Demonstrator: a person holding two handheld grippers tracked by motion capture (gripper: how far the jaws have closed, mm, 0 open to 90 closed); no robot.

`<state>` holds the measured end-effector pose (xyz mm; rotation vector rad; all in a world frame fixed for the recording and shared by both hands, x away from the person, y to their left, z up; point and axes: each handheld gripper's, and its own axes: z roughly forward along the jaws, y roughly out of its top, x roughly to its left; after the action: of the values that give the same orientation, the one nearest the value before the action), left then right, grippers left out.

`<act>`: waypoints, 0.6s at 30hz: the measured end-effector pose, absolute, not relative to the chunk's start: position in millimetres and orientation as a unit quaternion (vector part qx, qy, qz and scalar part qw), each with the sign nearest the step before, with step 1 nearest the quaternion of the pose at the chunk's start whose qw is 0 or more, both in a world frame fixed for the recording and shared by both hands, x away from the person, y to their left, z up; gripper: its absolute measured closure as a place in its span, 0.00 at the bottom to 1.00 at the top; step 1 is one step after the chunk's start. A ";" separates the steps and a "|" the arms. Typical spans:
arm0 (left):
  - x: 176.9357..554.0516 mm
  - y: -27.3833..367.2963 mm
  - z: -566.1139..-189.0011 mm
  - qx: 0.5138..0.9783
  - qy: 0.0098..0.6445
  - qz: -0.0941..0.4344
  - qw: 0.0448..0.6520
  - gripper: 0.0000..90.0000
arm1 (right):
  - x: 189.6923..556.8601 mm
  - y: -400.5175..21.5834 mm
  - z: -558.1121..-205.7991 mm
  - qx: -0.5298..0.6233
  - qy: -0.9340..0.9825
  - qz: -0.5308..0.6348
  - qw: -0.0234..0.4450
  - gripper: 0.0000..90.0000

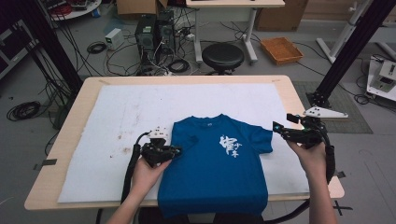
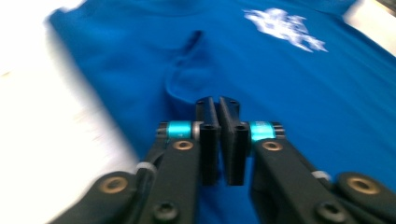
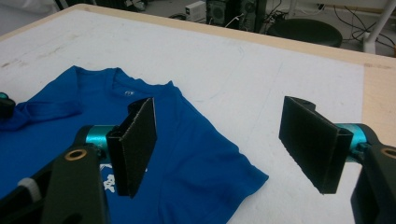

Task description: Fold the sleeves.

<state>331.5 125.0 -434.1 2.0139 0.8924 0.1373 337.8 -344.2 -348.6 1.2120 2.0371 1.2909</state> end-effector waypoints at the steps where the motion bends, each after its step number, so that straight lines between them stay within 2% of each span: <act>1: 328.6 120.0 -433.5 0.838 0.310 0.044 0.446 0.97 | 337.8 -344.6 -348.8 0.439 0.736 0.466 0.220 0.30; 4: 322.6 115.4 -433.6 0.857 0.255 0.038 0.446 0.96 | 338.3 -345.4 -349.3 0.438 0.736 0.466 0.220 0.30; 5: 322.2 115.2 -433.6 0.857 0.245 0.032 0.452 0.93 | 338.4 -345.3 -349.4 0.439 0.736 0.466 0.220 0.30; 6: 322.1 115.3 -433.4 0.854 0.243 0.030 0.458 0.86 | 338.4 -345.4 -349.5 0.440 0.736 0.465 0.220 0.30; 8: 325.1 118.3 -431.6 0.844 0.270 0.041 0.461 0.69 | 338.6 -345.7 -349.9 0.441 0.736 0.465 0.220 0.30; 9: 328.2 121.5 -430.6 0.836 0.286 0.043 0.466 0.64 | 338.7 -345.8 -350.1 0.440 0.735 0.466 0.220 0.30; 12: 340.7 131.0 -428.3 0.810 0.354 0.091 0.459 0.62 | 339.0 -345.9 -350.7 0.443 0.734 0.464 0.221 0.30; 13: 340.7 131.0 -428.3 0.810 0.354 0.091 0.459 0.62 | 339.3 -345.7 -351.1 0.445 0.733 0.464 0.221 0.30; 14: 354.4 135.4 -430.8 0.790 0.403 0.109 0.450 0.62 | 339.7 -345.8 -351.7 0.448 0.732 0.463 0.220 0.31; 15: 361.1 136.3 -433.0 0.780 0.421 0.114 0.449 0.62 | 340.4 -345.6 -352.5 0.450 0.731 0.462 0.222 0.31; 18: 372.8 135.0 -438.8 0.775 0.442 0.117 0.436 0.62 | 340.8 -344.9 -354.2 0.454 0.730 0.461 0.221 0.31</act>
<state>372.8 135.0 -438.8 1.9276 1.0999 0.2911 340.8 -344.9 -354.2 1.2548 2.0188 1.2737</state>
